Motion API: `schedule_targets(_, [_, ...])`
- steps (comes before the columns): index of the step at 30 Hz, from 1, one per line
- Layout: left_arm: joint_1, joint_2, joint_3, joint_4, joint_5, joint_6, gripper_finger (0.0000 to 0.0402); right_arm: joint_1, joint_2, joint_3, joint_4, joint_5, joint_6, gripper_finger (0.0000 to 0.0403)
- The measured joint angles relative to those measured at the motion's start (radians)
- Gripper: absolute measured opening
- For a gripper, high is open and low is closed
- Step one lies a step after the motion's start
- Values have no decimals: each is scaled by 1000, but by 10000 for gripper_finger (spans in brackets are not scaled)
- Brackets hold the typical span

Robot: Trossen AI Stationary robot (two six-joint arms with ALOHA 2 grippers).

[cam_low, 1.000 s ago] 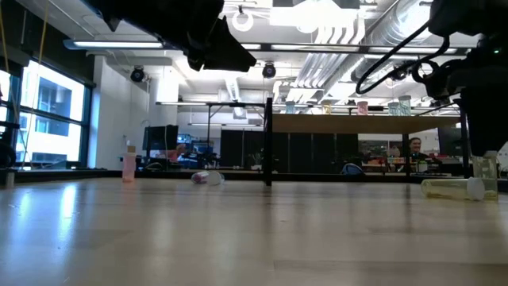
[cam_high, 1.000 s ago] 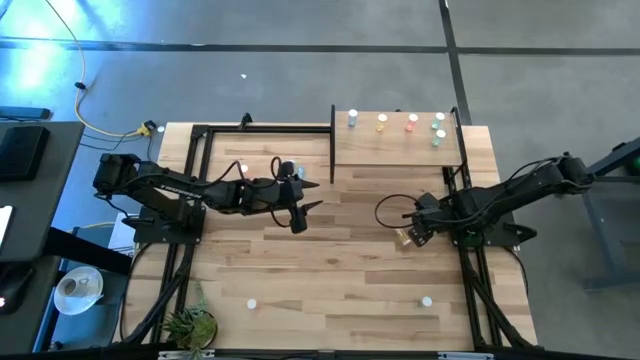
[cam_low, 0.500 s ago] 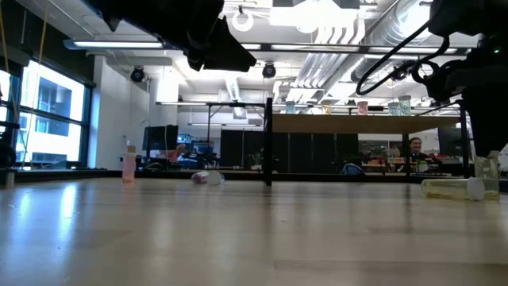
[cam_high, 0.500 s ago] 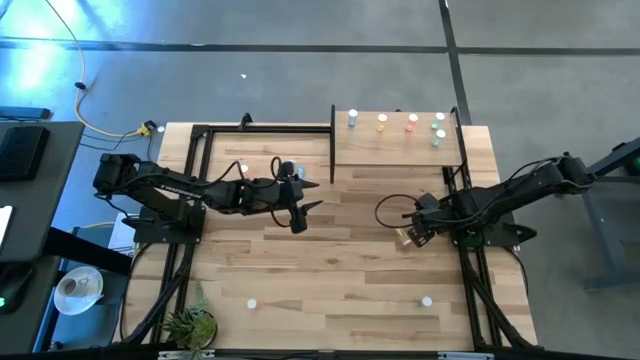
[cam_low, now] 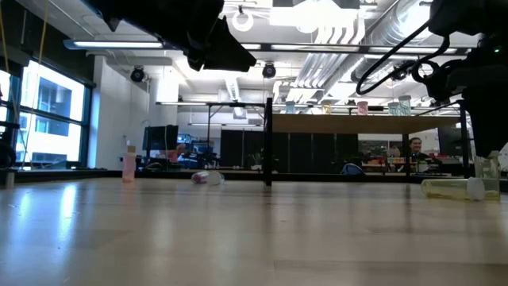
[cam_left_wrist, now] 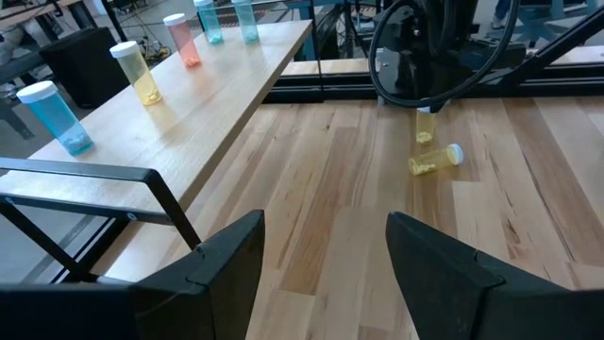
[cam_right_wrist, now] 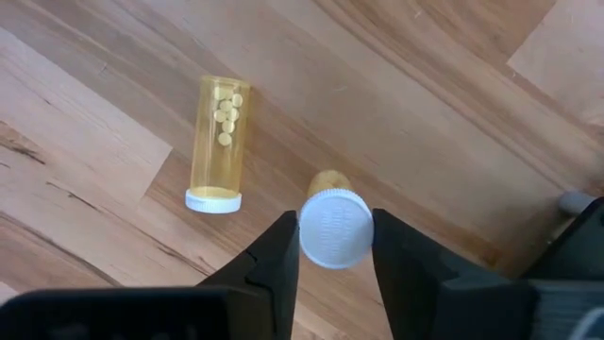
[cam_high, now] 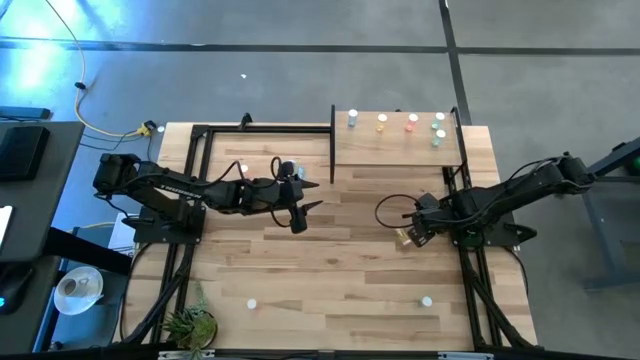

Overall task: Pick and place medicine bottles onto shelf by color
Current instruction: Put the right yellow medicine bottle aligned with the other yellow medicine bottle on the shelf

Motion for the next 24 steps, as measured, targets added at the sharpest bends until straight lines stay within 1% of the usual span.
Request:
schedule_targets(4, [0, 0, 0, 0, 0, 0, 213, 0, 0, 9, -2, -2, -1, 104])
schedule_targets(7, [0, 0, 0, -2, 0, 0, 213, 0, 0, 43, -1, 5, -18, 104])
schedule_targets(13, [1, 0, 0, -27, 0, 0, 213, 0, 0, 132, -15, 51, -46, 103])
schedule_targets(16, [4, 0, 0, -36, 0, 0, 213, -6, 0, 188, -17, 85, -84, 103])
schedule_targets(20, [16, 0, 0, -36, 1, 0, 213, -44, 0, 265, -23, 121, -154, 103])
schedule_targets(24, [36, 0, 0, -54, 1, 0, 213, -119, 0, 340, -26, 124, -261, 103])
